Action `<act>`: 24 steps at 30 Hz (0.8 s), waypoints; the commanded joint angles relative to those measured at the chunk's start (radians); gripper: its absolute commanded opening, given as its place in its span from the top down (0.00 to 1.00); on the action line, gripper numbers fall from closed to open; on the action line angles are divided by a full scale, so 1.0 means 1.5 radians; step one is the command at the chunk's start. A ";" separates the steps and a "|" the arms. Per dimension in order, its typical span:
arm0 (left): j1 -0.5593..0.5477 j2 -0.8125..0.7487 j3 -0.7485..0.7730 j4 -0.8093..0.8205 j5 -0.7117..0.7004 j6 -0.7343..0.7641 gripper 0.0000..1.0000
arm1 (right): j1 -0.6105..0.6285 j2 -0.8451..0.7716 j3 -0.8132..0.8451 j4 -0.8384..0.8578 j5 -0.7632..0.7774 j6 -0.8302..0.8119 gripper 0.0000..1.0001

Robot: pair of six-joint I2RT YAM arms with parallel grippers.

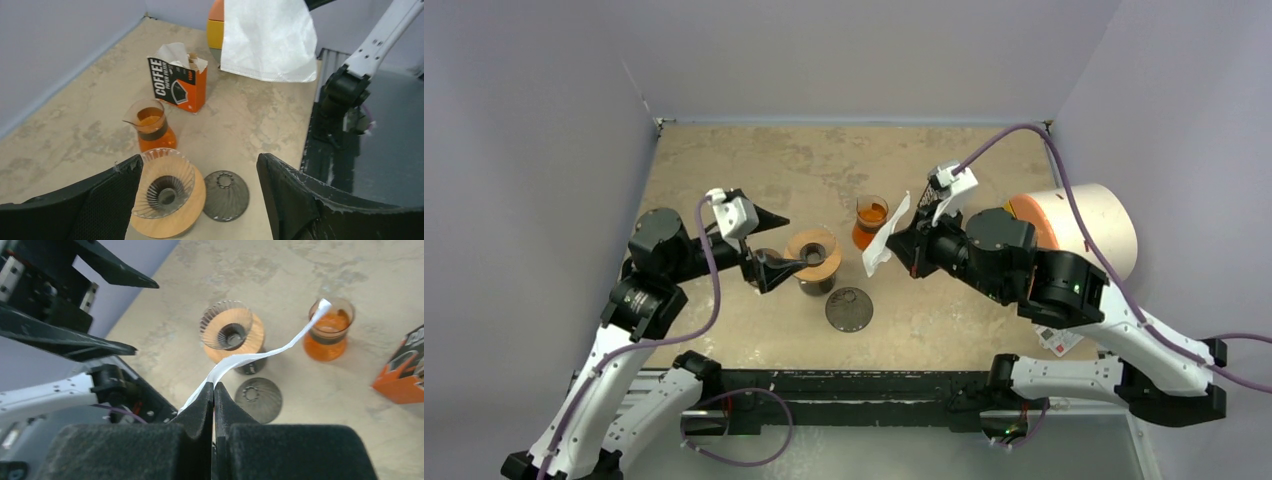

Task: Place the coffee filter in the dripper
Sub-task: Place the coffee filter in the coffee dripper.

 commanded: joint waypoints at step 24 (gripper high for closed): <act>-0.002 0.056 0.139 -0.090 -0.066 -0.454 0.32 | 0.096 0.253 0.202 -0.090 0.273 -0.312 1.00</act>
